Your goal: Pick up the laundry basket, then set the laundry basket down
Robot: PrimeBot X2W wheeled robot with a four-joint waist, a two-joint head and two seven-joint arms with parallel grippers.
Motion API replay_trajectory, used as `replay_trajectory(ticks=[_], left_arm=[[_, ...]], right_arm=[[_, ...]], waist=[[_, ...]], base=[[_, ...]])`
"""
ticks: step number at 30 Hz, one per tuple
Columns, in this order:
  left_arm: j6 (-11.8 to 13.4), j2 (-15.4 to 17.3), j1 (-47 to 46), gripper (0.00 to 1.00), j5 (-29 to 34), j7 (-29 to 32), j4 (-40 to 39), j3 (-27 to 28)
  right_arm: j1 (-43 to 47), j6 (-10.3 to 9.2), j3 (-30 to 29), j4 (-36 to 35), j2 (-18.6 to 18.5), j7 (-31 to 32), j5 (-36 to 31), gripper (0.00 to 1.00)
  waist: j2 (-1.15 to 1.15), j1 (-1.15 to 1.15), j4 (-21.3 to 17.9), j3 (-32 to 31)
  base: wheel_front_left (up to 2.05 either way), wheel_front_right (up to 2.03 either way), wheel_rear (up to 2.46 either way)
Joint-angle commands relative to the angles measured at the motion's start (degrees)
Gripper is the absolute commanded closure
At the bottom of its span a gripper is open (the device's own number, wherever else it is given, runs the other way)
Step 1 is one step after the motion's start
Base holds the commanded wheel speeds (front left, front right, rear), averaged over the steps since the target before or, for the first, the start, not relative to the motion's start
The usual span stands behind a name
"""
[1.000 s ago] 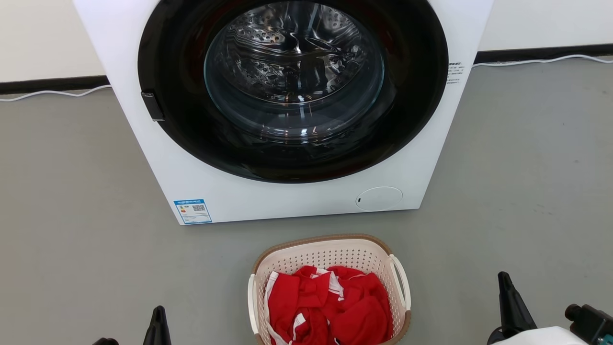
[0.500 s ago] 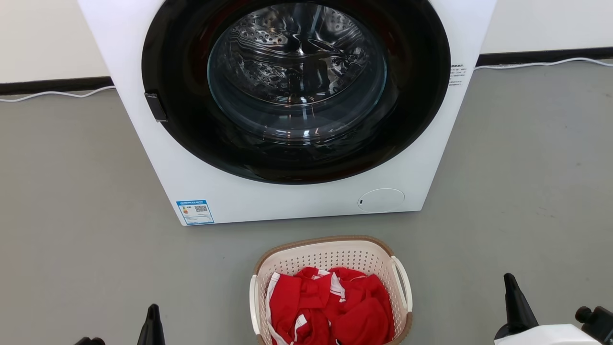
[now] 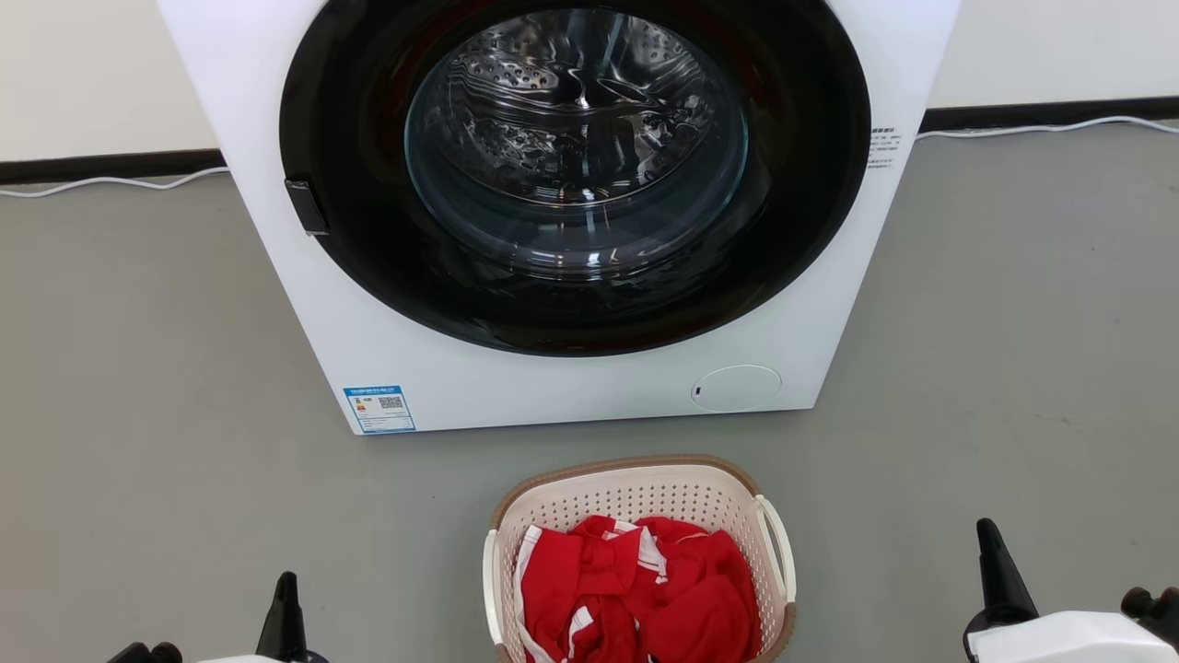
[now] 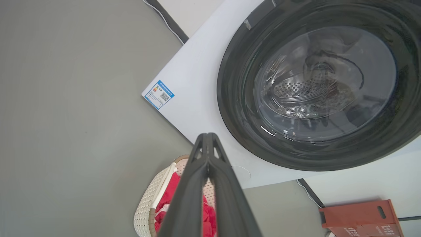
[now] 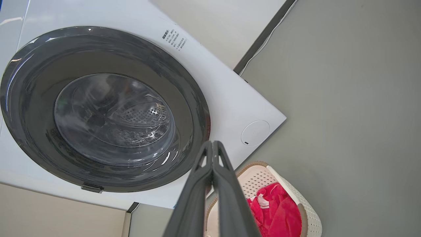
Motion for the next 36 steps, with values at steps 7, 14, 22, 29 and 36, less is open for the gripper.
replay_trajectory(ticks=[7, 14, 22, 29, 36], left_arm=[[-1.61, 0.96, -3.41, 1.0, -5.87, 1.54, -0.55, 2.52], [-2.43, 1.0, -4.05, 1.0, -9.72, 2.53, -0.13, 3.41], [-3.52, 1.04, -4.9, 1.0, -14.83, 3.88, 0.44, 4.61], [-4.48, 1.06, -5.65, 1.0, -19.28, 5.07, 0.94, 5.68], [-5.57, 1.07, -6.5, 1.0, -24.36, 6.45, 1.51, 6.92]], right_arm=[[-2.63, 0.06, -0.36, -1.03, -0.63, 1.78, 5.58, 1.0], [-2.93, 0.05, -0.81, -0.96, -0.56, 2.77, 9.38, 1.0], [-3.32, 0.05, -1.43, -0.87, -0.45, 4.09, 14.43, 1.0], [-3.66, 0.05, -1.98, -0.79, -0.36, 5.26, 18.84, 1.0], [-4.06, 0.04, -2.61, -0.7, -0.24, 6.61, 23.87, 1.0]], waist=[[0.0, 0.0, 0.19, -0.15], [0.0, 0.0, 0.34, -0.28], [0.0, 0.0, 0.54, -0.44], [0.0, 0.0, 0.71, -0.58], [0.0, 0.0, 0.91, -0.75]], base=[[0.0, 0.0, 0.0], [0.0, 0.0, 0.0], [0.0, 0.0, 0.0], [0.0, 0.0, 0.0], [0.0, 0.0, 0.0]])
